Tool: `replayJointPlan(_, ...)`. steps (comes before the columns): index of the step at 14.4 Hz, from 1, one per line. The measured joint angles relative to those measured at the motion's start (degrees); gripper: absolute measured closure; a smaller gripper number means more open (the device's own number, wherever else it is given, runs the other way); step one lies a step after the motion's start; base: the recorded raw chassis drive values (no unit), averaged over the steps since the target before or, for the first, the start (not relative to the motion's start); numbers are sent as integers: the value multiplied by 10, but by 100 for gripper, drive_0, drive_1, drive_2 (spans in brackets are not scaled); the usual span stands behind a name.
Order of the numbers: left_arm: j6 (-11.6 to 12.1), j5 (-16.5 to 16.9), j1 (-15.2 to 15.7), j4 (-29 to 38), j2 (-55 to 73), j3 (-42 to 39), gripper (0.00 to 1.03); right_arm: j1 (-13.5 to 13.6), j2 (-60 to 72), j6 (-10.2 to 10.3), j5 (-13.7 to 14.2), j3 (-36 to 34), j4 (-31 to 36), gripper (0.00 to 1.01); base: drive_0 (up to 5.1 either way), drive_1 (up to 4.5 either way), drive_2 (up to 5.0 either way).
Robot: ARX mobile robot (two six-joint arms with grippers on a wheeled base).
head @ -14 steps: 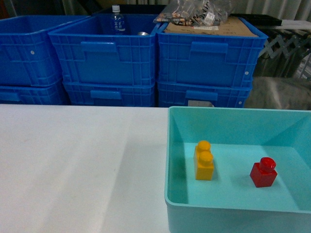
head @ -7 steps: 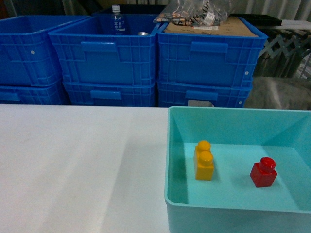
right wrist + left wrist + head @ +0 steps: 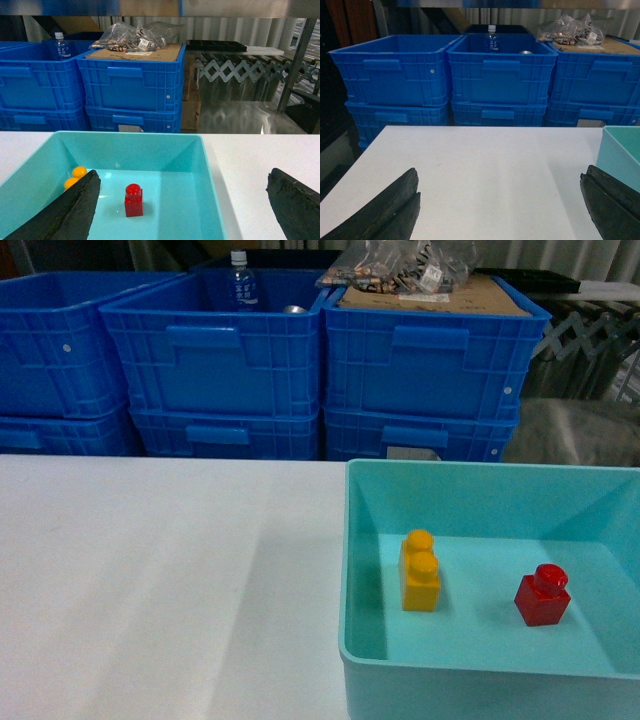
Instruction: Pick red block from blue box to shelf
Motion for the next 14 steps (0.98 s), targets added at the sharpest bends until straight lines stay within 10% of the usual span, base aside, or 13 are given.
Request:
replayJointPlan(2,0,0,0,0,0,0,5,-18,71,-19,-95,24,-49,3,0,0,0)
replayJointPlan(5,0,0,0,0,0,0,5,36,260,-5,-110,88,42,3,0,0,0)
replayJointPlan(14,0,0,0,0,0,0,5,143,864,37,42,308,160,3,0,0,0)
